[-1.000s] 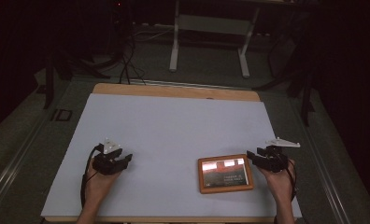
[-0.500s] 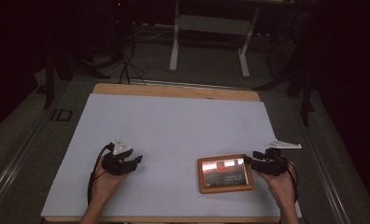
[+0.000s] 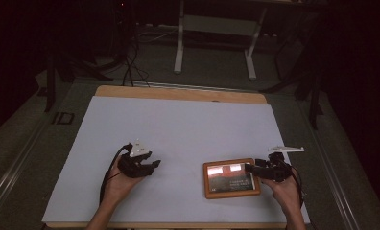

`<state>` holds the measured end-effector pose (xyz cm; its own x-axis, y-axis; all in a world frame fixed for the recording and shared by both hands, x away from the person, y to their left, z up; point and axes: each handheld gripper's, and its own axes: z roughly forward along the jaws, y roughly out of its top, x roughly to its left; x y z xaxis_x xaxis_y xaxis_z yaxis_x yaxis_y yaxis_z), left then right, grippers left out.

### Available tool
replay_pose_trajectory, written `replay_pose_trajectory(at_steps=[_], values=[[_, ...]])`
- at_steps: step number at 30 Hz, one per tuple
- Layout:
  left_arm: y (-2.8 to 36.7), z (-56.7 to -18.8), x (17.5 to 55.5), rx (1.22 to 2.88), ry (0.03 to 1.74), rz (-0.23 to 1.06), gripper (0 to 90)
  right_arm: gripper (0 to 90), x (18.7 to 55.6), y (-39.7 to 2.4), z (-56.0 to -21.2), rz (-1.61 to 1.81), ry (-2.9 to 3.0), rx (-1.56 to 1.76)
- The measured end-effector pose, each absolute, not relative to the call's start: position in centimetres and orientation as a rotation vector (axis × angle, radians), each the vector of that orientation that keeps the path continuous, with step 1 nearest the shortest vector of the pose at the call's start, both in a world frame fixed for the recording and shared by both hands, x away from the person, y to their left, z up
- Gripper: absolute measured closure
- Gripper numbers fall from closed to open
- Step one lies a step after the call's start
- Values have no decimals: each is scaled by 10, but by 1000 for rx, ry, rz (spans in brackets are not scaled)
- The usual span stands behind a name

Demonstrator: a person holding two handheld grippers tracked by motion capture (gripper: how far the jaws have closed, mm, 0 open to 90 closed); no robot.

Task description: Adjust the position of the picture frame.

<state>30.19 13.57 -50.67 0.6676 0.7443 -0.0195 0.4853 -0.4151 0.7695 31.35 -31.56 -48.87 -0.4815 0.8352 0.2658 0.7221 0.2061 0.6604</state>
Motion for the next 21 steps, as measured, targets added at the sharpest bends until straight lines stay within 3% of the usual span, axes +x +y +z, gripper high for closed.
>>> replay_pose_trajectory(at_steps=[11, 21], values=[[94, -495, 317, 2166, 774, 330, 494, 381, 325, -318, -501, 1217, 2374, 1617], [56, -495, 328, 2224, 657, 275, 493, 437, 329, -315, -502, 1289, 2371, 1636]])
